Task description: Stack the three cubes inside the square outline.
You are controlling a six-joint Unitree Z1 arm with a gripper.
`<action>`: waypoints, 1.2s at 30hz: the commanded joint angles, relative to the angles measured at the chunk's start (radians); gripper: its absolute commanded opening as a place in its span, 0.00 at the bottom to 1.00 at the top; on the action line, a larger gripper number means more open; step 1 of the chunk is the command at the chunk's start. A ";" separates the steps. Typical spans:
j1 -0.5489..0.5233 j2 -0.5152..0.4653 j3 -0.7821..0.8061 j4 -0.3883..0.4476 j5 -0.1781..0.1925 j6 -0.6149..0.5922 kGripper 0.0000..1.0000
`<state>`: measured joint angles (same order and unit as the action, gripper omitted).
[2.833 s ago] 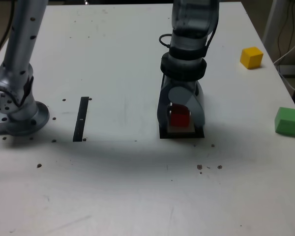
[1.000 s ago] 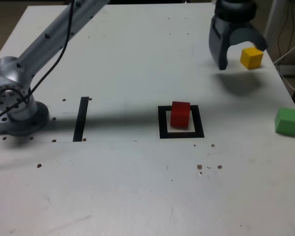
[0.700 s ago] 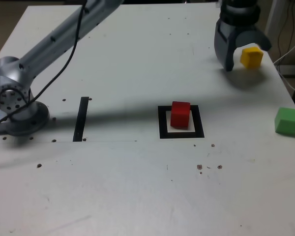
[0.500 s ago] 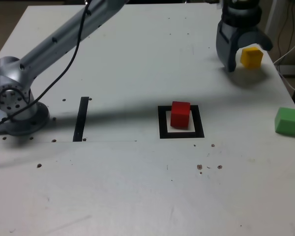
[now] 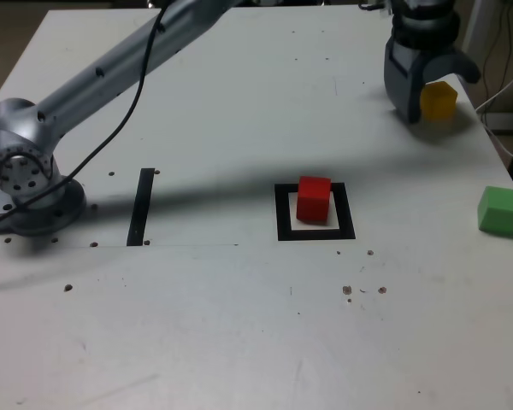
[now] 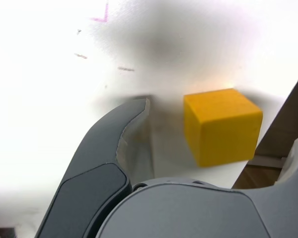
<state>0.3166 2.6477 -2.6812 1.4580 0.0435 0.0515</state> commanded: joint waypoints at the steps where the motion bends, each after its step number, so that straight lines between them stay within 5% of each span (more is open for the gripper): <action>1: 0.001 0.008 -0.013 -0.014 0.000 -0.004 0.93; 11: 0.001 0.025 -0.016 -0.078 -0.010 -0.010 0.81; 21: 0.000 0.023 -0.018 -0.102 0.012 -0.017 0.33; 36: -0.005 0.009 -0.018 -0.085 0.018 -0.013 0.28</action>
<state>0.3155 2.6639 -2.6911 1.3683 0.0580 0.0362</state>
